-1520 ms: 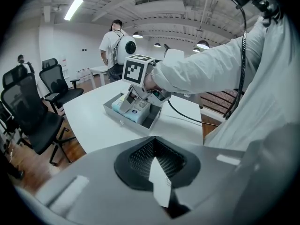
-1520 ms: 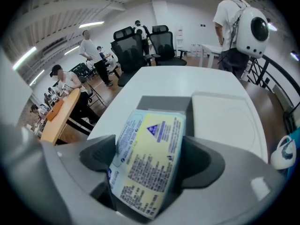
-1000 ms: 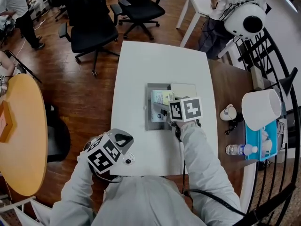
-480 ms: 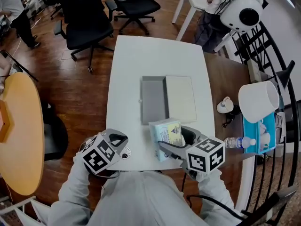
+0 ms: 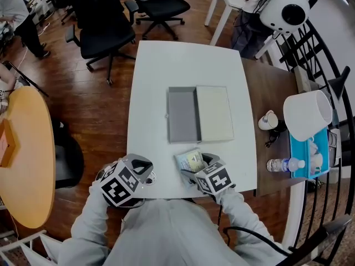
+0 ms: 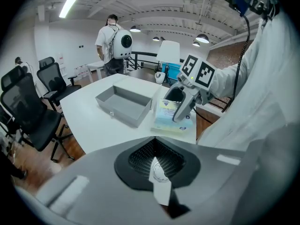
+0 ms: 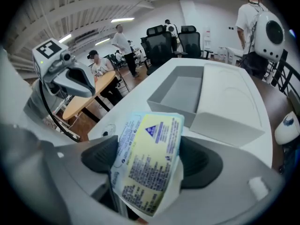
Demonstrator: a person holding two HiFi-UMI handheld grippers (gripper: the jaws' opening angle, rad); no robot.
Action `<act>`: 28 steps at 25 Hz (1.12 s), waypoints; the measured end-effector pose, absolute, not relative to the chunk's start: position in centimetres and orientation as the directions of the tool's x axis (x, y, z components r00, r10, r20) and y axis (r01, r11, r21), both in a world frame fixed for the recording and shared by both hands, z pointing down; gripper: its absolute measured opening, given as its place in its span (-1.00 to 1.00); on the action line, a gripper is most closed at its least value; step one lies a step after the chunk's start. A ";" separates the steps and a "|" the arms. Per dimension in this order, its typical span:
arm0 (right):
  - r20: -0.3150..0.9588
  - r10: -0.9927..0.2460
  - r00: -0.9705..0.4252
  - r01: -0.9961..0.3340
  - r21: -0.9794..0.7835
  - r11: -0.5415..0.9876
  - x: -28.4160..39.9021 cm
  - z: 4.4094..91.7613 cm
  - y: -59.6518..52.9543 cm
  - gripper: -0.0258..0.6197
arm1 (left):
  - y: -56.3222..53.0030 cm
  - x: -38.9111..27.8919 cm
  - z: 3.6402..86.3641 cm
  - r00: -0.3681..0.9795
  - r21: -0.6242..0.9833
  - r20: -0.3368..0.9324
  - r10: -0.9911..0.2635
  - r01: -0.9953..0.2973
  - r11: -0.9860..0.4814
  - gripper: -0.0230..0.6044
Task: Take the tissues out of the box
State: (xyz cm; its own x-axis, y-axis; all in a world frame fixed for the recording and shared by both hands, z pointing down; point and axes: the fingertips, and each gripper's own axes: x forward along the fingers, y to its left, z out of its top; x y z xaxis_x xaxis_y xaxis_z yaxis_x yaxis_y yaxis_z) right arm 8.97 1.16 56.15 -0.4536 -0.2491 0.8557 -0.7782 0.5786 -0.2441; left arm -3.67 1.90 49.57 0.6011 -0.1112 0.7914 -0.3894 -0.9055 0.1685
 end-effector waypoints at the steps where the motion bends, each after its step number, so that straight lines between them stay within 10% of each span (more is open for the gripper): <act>1: 0.859 -0.242 -0.452 -0.778 -0.246 0.578 9.0 56.7 1.2 0.37 | 2.0 -3.7 49.6 0.601 0.170 0.791 -0.110 -0.390 -0.905 -0.87; 20: 0.507 -0.573 -0.645 -0.739 -0.222 0.636 10.1 38.1 -3.5 0.43 | 1.4 -3.5 49.3 0.591 0.124 0.792 -0.153 -0.400 -0.908 -0.87; 22: 0.479 -0.600 -0.641 -0.738 -0.169 0.653 10.2 36.3 -3.9 0.21 | 1.4 -3.3 48.9 0.603 0.125 0.781 -0.163 -0.407 -0.905 -0.87; 26: 0.494 -0.584 -0.644 -0.722 -0.140 0.678 10.3 37.0 -3.6 -0.88 | 1.6 -3.6 48.4 0.619 0.147 0.769 -0.161 -0.416 -0.898 -0.87; 28: 0.529 -0.533 -0.660 -0.695 -0.162 0.700 10.0 38.3 -2.9 -0.92 | 1.8 -3.8 48.2 0.619 0.157 0.771 -0.150 -0.413 -0.897 -0.87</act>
State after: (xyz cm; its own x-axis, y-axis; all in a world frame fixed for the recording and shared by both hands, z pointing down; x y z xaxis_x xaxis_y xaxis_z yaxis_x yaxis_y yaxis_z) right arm 9.99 -2.90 38.30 -0.6604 -0.5327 0.5292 -0.6950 0.7005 -0.1623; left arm -3.84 1.76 48.24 0.6185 -0.1495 0.7714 -0.4132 -0.8969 0.1575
